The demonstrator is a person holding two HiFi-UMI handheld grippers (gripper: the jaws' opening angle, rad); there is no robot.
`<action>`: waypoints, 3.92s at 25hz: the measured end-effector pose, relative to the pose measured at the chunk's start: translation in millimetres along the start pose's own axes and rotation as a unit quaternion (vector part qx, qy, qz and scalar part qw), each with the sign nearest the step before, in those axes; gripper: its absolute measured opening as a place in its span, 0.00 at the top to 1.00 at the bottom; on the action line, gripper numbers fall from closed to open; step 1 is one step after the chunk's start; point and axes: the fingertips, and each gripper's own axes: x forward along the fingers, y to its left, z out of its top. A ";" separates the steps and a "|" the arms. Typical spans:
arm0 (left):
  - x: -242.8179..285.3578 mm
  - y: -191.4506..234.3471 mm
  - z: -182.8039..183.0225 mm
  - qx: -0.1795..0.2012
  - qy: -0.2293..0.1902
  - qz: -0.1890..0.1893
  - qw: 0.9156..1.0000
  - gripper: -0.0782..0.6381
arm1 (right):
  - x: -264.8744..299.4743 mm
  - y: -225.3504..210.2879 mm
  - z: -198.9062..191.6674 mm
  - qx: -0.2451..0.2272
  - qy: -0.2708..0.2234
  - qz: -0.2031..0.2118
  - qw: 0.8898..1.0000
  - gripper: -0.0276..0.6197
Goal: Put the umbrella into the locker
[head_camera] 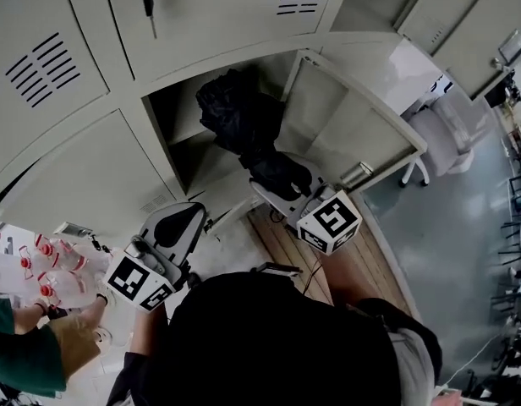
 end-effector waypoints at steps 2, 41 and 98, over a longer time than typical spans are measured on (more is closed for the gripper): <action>-4.6 -2.3 9.5 -0.011 -0.019 -0.027 0.999 0.87 | 12.2 -6.7 0.7 -0.020 0.019 -0.010 1.000 0.55; -55.1 7.6 24.9 0.007 -0.052 -0.049 0.997 0.87 | 189.0 -54.6 49.0 -0.081 0.117 0.012 0.990 0.56; -58.9 -32.2 18.0 0.003 -0.022 -0.079 0.997 0.87 | 201.4 -65.8 50.8 -0.074 0.146 -0.003 0.986 0.53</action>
